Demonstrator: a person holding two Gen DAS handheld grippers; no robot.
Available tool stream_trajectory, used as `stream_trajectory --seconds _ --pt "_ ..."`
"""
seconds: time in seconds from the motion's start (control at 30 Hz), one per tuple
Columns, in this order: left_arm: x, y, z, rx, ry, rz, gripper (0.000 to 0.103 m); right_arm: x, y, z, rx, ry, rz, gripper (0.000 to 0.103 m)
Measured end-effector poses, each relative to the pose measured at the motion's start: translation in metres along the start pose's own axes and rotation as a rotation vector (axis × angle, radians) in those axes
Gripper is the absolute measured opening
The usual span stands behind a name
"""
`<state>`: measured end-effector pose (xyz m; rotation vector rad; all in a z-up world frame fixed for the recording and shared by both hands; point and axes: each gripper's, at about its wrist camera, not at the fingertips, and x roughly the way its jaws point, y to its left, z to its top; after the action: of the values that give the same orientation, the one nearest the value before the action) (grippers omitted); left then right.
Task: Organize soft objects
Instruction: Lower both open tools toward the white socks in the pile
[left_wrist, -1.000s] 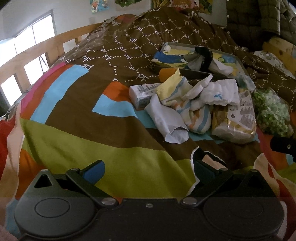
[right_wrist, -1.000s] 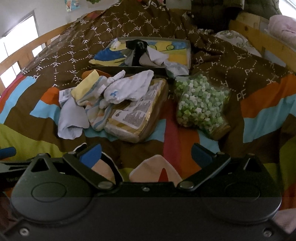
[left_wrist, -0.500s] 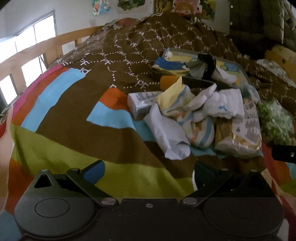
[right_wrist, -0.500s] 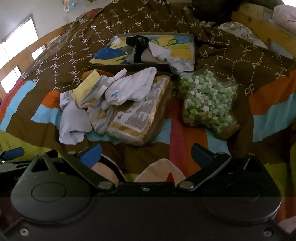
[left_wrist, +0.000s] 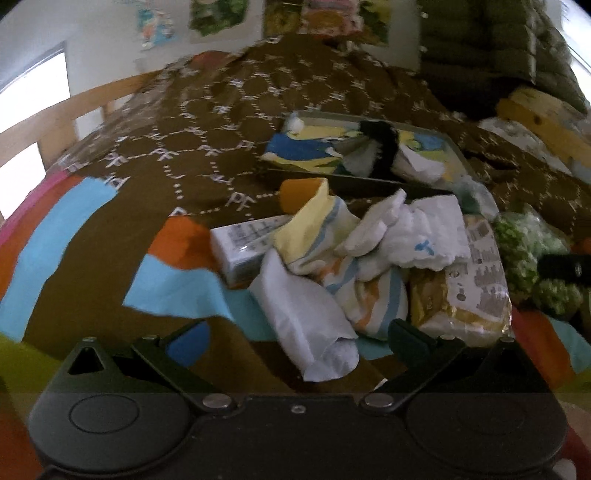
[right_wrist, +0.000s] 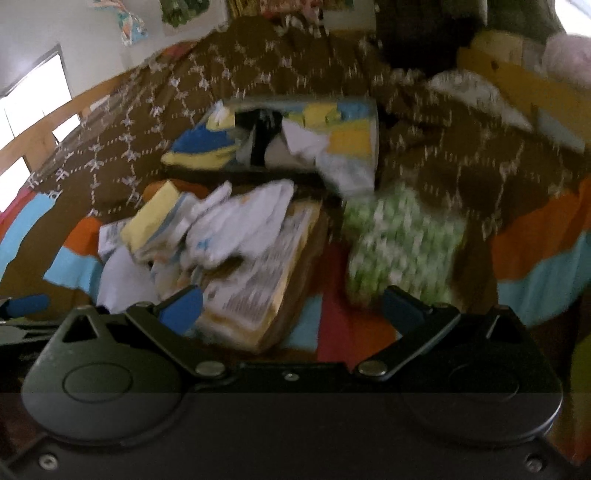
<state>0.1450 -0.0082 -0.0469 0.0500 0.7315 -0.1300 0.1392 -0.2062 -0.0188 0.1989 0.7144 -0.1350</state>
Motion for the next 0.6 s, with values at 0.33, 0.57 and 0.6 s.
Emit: stream_trajectory --seconds 0.33,0.57,0.6 --pt "0.023 0.018 0.008 -0.056 0.049 -0.088 0.102 0.035 0.012 0.022 -0.237 -0.115 0.088 0.103" --pt "0.035 0.026 0.009 -0.088 0.075 -0.092 0.094 0.058 0.04 0.023 -0.457 -0.165 0.127 0.102" --pt "0.036 0.027 0.009 -0.093 0.078 -0.096 0.094 0.062 0.044 0.023 -0.483 -0.161 0.133 0.102"
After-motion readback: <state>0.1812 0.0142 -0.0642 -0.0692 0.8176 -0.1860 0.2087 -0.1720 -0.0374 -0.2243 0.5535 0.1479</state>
